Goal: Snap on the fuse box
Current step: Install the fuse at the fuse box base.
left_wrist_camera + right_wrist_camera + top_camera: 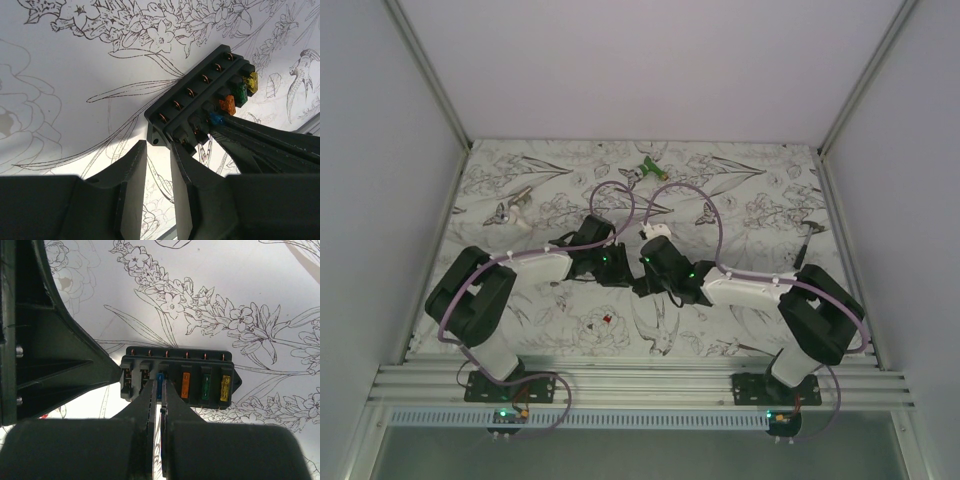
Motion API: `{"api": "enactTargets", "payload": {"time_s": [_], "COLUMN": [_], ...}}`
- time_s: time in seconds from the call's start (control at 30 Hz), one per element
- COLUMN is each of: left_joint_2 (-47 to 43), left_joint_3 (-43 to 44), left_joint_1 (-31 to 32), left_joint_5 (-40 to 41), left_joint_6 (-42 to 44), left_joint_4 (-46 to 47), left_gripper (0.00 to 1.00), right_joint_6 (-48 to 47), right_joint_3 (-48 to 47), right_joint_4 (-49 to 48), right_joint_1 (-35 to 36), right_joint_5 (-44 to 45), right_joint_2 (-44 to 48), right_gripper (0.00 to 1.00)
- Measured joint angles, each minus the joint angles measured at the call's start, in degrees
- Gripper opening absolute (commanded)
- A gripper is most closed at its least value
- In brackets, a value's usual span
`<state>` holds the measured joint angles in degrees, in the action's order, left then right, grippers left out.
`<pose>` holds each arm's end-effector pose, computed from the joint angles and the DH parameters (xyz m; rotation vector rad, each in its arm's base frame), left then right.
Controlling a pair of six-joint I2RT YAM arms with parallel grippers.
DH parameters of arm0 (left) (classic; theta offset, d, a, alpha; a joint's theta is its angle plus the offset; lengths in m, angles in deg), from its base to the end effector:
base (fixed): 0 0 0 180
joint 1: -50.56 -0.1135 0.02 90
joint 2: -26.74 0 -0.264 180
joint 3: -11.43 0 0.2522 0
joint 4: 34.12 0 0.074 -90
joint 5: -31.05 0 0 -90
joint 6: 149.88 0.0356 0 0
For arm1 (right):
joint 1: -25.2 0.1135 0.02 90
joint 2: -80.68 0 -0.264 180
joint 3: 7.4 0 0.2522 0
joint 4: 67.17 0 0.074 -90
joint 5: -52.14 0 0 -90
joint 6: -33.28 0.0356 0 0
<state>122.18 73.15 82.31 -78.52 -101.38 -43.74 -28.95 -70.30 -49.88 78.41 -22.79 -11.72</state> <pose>0.2769 -0.1854 0.1625 -0.0272 2.5093 -0.9903 0.2019 0.2545 0.1741 -0.4024 2.3488 0.3726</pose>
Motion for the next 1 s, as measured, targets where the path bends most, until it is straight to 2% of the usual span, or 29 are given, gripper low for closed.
{"api": "enactTargets", "payload": {"time_s": [1.0], "left_joint_2": [1.0], "left_joint_3": [0.1], "left_joint_1": [0.0], "left_joint_5": [0.2], "left_joint_6": [0.0], "left_joint_4": [-0.9], "left_gripper": [0.24], "right_joint_6": [-1.2], "right_joint_3": [-4.8], "right_joint_4": [5.8], "right_joint_1": [0.0], "right_joint_5": [0.9], "right_joint_2": [-3.2], "right_gripper": [0.00]}}
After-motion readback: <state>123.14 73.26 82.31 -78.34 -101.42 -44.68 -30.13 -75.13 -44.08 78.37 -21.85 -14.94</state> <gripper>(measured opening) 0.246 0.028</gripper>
